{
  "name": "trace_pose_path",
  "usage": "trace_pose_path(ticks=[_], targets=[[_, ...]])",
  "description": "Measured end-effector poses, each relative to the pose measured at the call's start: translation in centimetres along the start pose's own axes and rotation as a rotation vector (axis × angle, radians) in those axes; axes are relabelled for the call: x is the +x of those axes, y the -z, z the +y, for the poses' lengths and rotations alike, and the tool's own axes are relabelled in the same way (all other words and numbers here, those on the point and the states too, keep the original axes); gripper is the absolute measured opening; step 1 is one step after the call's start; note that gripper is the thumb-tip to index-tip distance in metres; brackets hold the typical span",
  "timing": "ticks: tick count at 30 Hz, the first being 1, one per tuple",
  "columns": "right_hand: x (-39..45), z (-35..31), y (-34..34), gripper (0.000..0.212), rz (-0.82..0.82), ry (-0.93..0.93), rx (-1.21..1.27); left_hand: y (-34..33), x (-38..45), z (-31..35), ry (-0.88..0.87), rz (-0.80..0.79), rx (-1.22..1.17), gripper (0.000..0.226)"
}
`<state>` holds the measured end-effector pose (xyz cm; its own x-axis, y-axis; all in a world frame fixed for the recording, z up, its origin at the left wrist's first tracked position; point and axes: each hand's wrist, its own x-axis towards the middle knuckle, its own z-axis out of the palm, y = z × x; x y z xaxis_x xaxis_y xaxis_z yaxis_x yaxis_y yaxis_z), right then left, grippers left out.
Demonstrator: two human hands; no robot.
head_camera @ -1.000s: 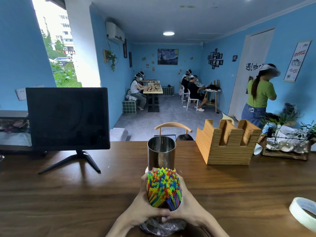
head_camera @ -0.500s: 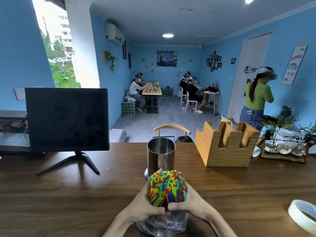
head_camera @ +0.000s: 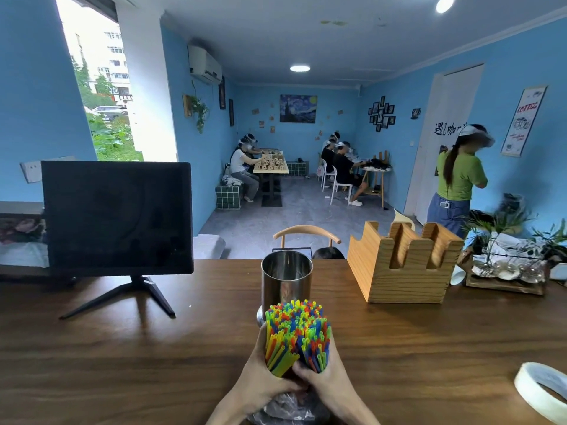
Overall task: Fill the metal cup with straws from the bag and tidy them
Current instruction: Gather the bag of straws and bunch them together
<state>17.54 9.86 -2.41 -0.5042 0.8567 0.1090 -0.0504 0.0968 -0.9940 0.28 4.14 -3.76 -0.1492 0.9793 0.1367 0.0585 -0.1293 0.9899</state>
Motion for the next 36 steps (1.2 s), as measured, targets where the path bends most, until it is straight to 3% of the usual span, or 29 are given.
trace_pose_path(ticks=[7,13,19,25,29,36], targets=[[0.1,0.6,0.2,0.116,-0.056,0.002,0.01,-0.4,0.3,-0.4,-0.021,0.055,0.026,0.116],[0.5,-0.5,-0.5,0.112,0.066,0.002,0.012,-1.3,1.0,-0.7,0.034,0.117,-0.069,0.101],[0.2,0.7,-0.4,0.106,0.124,-0.053,-0.048,-2.1,0.9,-2.1,0.044,0.173,-0.111,0.105],[0.1,0.6,0.3,0.102,0.072,-0.083,-0.087,-1.6,0.8,-2.7,-0.029,0.111,0.061,0.119],[0.0,1.2,0.0,0.107,0.079,-0.057,-0.1,-1.7,0.6,-3.4,-0.075,0.165,0.135,0.131],[-0.6,0.9,-0.5,0.11,-0.005,-0.005,-0.102,-2.8,0.2,-2.4,-0.003,0.22,-0.101,0.13]])
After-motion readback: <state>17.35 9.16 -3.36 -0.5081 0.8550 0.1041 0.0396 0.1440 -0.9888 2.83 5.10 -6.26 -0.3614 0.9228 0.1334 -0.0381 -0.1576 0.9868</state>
